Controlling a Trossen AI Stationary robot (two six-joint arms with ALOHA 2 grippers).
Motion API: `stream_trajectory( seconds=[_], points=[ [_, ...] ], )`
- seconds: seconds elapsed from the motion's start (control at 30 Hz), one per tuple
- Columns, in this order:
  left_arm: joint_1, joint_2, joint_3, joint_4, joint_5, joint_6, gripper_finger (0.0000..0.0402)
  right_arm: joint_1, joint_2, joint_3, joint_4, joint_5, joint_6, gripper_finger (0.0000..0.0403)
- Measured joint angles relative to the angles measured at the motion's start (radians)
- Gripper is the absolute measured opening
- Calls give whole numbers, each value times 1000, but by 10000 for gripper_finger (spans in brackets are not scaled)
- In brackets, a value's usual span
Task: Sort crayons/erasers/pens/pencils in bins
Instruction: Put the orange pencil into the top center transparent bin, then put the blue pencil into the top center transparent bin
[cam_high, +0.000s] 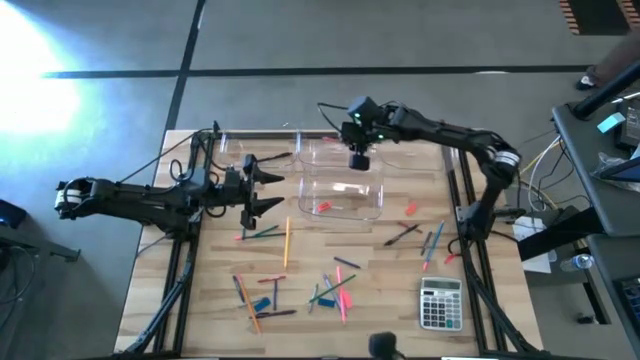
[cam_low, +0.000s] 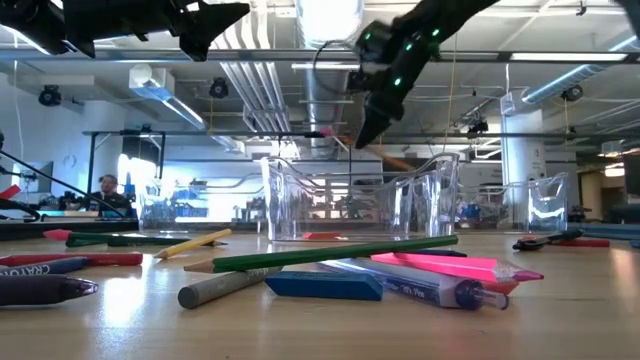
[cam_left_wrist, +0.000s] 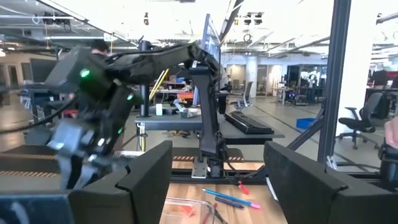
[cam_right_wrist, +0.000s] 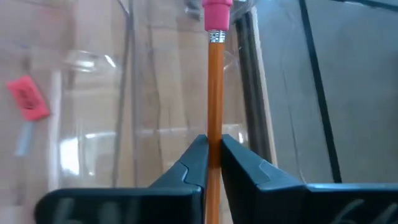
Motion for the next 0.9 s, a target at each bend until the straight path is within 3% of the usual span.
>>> stream_trajectory(
  seconds=[0.13, 0.4, 0.57, 0.73, 0.9],
  points=[
    [0, 0, 0, 2, -4, 0, 239, -3, 81, 68, 6, 72, -34, 80],
    [0, 0, -3, 0, -4, 0, 239, 3, 125, 218, -95, 77, 2, 165],
    [0, 0, -5, -2, -3, -23, 239, 32, 62, 273, -393, 42, 56, 171],
    [0, 0, -5, -1, -3, -2, 239, 97, -41, 222, -654, 14, 146, 169],
    [0, 0, -6, -1, -3, -2, 239, 200, -208, 102, -710, 17, 277, 169]
  ],
)
